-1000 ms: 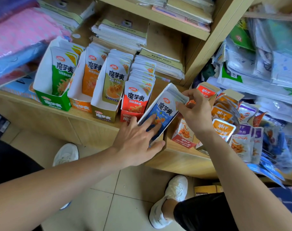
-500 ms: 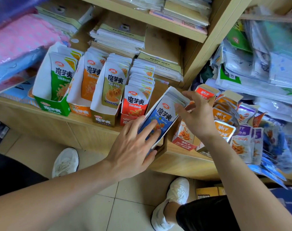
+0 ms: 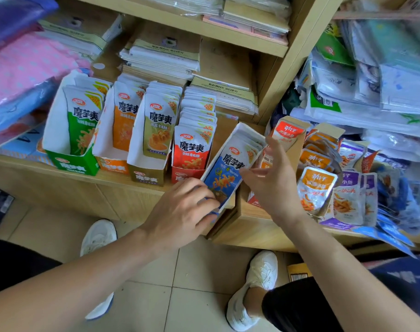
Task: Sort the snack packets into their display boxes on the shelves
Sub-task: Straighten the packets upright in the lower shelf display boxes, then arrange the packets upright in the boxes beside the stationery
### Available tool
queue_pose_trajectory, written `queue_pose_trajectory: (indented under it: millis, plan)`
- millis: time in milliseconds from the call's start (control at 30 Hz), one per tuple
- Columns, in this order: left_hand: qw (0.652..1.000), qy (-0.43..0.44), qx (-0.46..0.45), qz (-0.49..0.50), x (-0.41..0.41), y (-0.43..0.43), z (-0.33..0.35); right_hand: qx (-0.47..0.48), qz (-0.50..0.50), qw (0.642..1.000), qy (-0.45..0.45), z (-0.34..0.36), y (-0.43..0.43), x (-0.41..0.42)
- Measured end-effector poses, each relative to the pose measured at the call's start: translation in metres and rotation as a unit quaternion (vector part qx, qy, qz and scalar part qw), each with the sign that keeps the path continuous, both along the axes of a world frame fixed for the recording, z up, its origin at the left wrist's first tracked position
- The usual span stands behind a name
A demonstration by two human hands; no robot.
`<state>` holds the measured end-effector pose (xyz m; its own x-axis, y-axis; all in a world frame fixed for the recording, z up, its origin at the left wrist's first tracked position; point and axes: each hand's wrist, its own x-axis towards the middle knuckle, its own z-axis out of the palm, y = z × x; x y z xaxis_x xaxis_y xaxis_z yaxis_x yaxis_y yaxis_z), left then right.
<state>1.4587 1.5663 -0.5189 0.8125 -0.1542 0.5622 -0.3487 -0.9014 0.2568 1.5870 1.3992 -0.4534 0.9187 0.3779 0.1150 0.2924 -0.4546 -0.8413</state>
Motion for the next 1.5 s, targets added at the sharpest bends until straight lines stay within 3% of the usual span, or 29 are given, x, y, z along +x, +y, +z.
queue_pose_trajectory:
  millis: [167,333,600,933,1233,1367,1500]
  plan:
    - [1.0,-0.004,0.01,-0.014,0.007,0.006,-0.005,-0.019,0.012,1.0,-0.019,-0.007,0.01,0.01]
    - [0.994,-0.059,0.09,0.032,0.012,0.019,0.003,-0.038,0.027,0.999,-0.028,-0.005,0.02,0.031]
    - [0.99,0.021,0.124,0.062,0.013,0.026,0.003,-0.02,0.08,0.996,-0.017,-0.003,0.035,0.058]
    - [0.985,0.036,0.138,0.096,0.015,0.023,0.012,-0.009,0.131,0.991,0.005,-0.007,0.024,0.066]
    - [0.989,0.063,0.104,0.088,0.008,0.017,0.027,-0.093,0.05,0.989,-0.102,0.014,-0.011,0.01]
    - [0.997,0.033,0.06,0.031,0.01,0.003,0.051,-0.132,0.068,0.967,-0.208,0.018,-0.046,-0.006]
    - [0.996,0.073,0.04,-0.003,0.025,-0.018,0.084,-0.21,0.052,0.951,-0.22,0.017,-0.098,-0.005]
